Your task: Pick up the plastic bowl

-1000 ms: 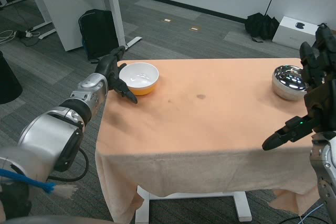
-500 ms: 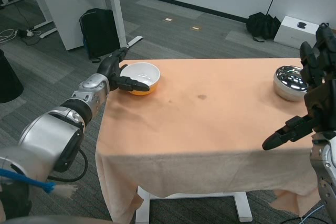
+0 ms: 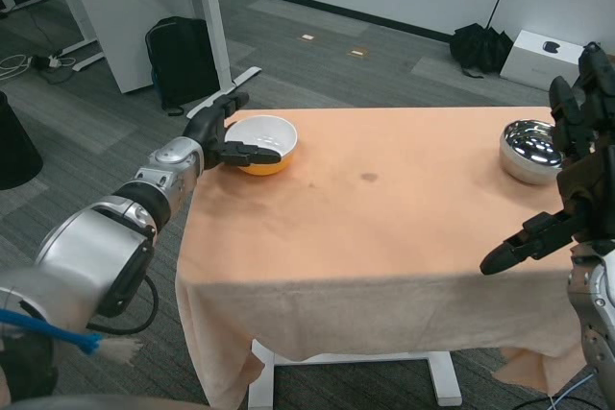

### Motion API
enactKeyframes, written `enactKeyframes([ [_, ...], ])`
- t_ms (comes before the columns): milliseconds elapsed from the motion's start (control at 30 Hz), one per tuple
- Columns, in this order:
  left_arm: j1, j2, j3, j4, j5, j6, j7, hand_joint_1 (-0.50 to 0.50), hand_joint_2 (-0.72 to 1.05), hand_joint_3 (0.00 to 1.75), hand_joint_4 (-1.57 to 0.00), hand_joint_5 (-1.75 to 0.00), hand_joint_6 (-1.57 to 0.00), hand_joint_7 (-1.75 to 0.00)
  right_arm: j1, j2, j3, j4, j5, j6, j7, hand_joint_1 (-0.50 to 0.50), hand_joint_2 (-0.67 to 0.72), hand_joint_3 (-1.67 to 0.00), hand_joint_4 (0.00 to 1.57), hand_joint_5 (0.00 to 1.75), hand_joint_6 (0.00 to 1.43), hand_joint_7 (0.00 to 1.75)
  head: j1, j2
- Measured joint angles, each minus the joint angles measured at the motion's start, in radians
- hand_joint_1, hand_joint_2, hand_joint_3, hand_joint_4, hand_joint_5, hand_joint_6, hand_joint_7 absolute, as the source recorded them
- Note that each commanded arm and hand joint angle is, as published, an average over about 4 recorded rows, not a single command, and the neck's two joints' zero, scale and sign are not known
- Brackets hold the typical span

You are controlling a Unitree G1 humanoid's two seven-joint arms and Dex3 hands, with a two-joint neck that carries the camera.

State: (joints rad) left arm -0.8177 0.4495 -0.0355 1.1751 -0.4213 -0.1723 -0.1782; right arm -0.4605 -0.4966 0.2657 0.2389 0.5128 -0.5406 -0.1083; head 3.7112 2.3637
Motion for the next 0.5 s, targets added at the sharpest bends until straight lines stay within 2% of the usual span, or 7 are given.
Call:
enactKeyframes([
  [67,0.000,0.000,-0.003,0.000,0.001,0.000,-0.002,-0.50,0.69,0.09,-0.22,0.00,-1.05,-0.58,0.000,0.000,0.000,0.000,0.000,0.000,0.000,-0.50,0.53,0.00,0.00,0.00,0.00,0.00,0.000,0.000],
  [167,0.000,0.000,-0.006,0.000,0.001,0.000,-0.003,-0.50,0.80,0.11,-0.22,-0.03,-1.09,-0.72,0.000,0.000,0.000,0.000,0.000,0.000,0.000,-0.50,0.53,0.00,0.00,0.00,0.00,0.00,0.000,0.000],
  [300,0.000,0.000,-0.010,0.000,0.001,0.000,-0.004,-0.50,0.89,0.17,-0.26,-0.15,-1.17,-0.96,0.000,0.000,0.000,0.000,0.000,0.000,0.000,-0.46,0.53,0.00,0.00,0.00,0.00,0.00,-0.001,-0.006],
  [367,0.000,0.000,-0.011,0.000,0.001,0.000,-0.008,-0.50,0.94,0.17,-0.26,-0.21,-1.20,-1.05,0.000,0.000,0.000,0.000,0.000,0.000,0.000,-0.47,0.53,0.00,0.00,0.00,0.00,0.00,-0.001,-0.005],
  [500,0.000,0.000,-0.018,0.000,0.002,0.000,-0.013,-0.50,0.96,0.24,-0.29,-0.28,-1.22,-1.15,0.000,0.000,0.000,0.000,0.000,0.000,0.000,-0.48,0.53,0.00,0.00,0.00,0.00,0.00,-0.001,-0.005],
])
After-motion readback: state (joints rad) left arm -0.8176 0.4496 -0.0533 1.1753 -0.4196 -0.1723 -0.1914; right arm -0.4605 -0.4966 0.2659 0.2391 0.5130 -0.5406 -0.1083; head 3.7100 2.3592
